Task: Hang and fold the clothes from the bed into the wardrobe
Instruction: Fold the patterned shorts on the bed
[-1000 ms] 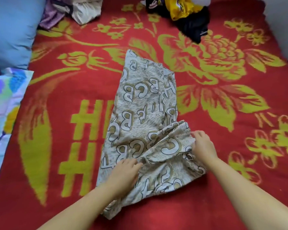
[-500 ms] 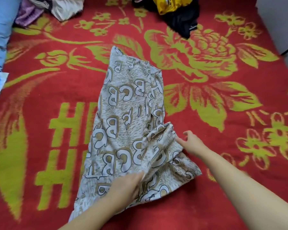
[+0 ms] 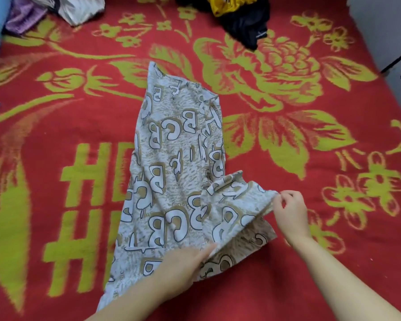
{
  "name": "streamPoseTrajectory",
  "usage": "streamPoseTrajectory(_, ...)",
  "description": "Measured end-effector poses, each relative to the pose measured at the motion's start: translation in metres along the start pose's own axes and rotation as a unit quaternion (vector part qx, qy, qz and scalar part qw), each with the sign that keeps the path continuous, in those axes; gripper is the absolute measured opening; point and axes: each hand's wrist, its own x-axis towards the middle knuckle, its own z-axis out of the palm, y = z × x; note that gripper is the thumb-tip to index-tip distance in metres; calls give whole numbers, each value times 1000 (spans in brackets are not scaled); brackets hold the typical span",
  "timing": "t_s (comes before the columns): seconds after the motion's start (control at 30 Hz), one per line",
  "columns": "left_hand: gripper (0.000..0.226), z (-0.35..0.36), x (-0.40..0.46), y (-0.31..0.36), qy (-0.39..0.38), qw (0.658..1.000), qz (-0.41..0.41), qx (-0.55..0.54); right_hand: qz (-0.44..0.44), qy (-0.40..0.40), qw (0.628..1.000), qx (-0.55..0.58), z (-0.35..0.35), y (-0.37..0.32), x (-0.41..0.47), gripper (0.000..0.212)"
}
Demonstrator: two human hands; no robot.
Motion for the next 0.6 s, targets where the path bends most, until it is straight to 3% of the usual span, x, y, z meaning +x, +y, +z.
streamPoseTrajectory(0.1, 79, 5, 8, 15, -50, 999, 2, 10, 137, -11, 990, 16, 4, 38, -12, 24)
streamPoseTrajectory(0.17, 80, 16, 13, 17, -85, 996, -3, 9, 234, -49, 963, 120, 20, 45, -22, 23)
streamPoseTrajectory(0.23, 75, 25, 10, 14, -108, 994, -2, 4, 309, -84, 922, 220, 39, 38, -33, 60)
streamPoseTrajectory(0.3, 62, 25, 0, 8, -74, 997, -7, -22, 327, -104, 912, 223, 55, 33, -36, 81)
streamPoseTrajectory(0.37, 60, 26, -10, -4, -15, 999, -36, 15, 336, -79, 912, 220, 59, 22, -35, 62)
streamPoseTrajectory(0.43, 61, 20, -18, -15, 24, 993, -107, 47, 298, -8, 915, 271, 50, -1, -32, 21)
streamPoseTrajectory(0.5, 63, 20, -26, -25, -47, 988, -145, 27, 196, 39, 932, 302, 40, -31, -31, 11)
streamPoseTrajectory(0.57, 64, 22, -27, -30, -111, 985, -134, 12, 52, -12, 950, 308, 36, -73, -36, 8)
streamPoseTrajectory(0.6, 63, 20, -26, -33, -115, 986, -124, 9, -13, -92, 948, 304, 38, -95, -42, 9)
